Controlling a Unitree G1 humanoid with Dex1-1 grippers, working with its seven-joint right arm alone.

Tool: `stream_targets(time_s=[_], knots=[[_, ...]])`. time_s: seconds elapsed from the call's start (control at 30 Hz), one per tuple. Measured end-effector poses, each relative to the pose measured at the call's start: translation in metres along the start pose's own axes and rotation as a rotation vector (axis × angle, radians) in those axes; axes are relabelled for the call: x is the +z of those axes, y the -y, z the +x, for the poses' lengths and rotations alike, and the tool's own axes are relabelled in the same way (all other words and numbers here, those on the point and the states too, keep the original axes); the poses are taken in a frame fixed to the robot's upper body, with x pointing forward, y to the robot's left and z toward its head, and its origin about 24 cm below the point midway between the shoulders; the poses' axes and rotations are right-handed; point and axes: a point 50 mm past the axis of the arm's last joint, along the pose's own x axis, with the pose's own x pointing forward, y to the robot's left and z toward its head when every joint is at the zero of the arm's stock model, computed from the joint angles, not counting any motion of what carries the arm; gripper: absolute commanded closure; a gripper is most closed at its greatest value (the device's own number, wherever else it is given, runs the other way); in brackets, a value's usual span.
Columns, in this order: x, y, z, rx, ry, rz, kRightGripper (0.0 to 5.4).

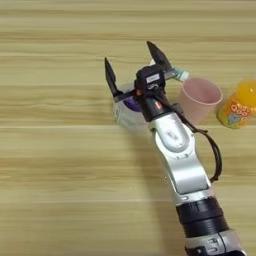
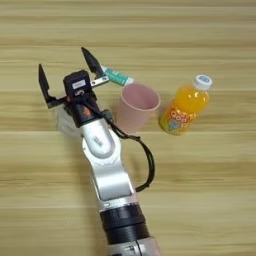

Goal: Move the objects on the table

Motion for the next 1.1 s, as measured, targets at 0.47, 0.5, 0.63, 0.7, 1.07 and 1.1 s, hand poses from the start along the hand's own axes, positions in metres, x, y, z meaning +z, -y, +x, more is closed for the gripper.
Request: stream_targets(time_s=[0.47, 0.5, 0.63, 0.7, 1.07, 1.1], knots=[[0.023, 0.063, -0.025, -0.221, 0.035, -0.118, 0.04], [0.024, 0.067, -0.028, -0.244, 0.032, -0.123, 0.04], [0.02, 0.079, -0.038, -0.3, -0.005, -0.138, 0.04], [0.021, 0.087, -0.044, -0.344, -0.014, -0.156, 0.04], [0.021, 0.101, -0.052, -0.455, -0.023, -0.146, 0.04], [0.021, 0.104, -0.053, -0.473, -0.029, -0.148, 0.04]])
